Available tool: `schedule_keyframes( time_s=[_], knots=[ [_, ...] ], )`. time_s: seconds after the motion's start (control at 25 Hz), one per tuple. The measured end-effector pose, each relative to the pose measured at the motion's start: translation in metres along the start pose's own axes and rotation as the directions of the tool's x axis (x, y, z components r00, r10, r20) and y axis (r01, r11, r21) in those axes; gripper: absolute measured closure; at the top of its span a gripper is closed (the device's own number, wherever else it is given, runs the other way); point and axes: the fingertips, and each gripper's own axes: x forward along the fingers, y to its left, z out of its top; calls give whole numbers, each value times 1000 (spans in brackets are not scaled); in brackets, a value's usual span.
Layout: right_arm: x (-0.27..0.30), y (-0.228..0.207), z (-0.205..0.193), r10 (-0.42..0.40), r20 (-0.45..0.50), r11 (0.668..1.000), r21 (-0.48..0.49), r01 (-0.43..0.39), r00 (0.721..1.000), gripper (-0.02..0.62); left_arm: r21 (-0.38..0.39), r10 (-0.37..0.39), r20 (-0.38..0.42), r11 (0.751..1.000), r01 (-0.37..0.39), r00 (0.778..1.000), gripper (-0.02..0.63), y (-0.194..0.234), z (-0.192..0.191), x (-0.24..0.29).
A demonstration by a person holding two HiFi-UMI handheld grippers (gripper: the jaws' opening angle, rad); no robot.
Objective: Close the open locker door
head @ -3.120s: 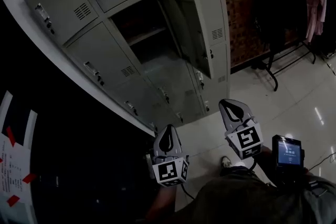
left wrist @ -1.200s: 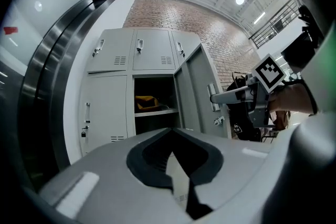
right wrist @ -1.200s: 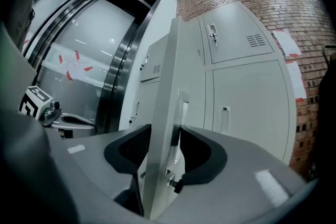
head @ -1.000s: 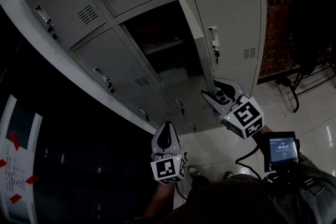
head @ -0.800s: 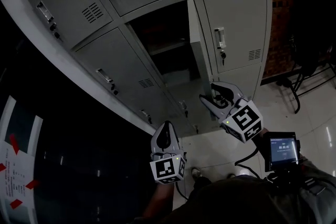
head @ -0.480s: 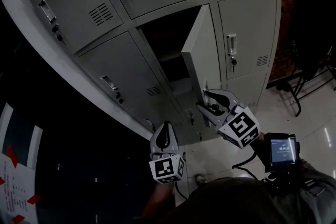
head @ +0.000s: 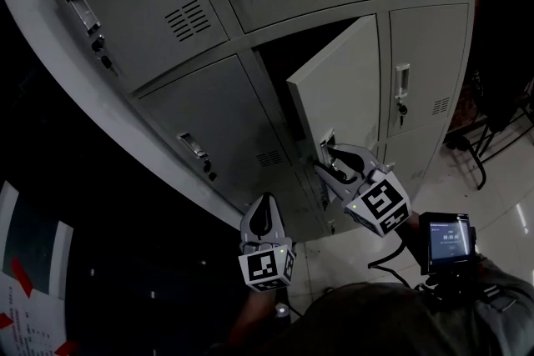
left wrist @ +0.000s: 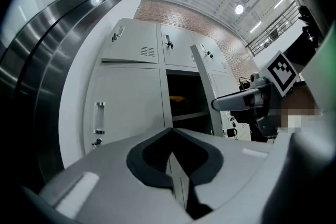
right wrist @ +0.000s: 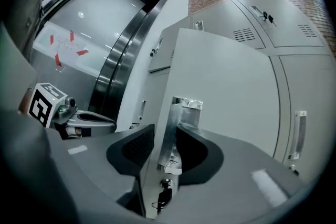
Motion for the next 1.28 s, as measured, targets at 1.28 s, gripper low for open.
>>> schedule_keyframes(
  time_s=[1.28],
  knots=[
    [136, -53, -21, -225, -70, 973, -71, 220, 972, 474, -26, 25, -5, 999, -25, 1000, 604, 110, -26, 40]
  ],
)
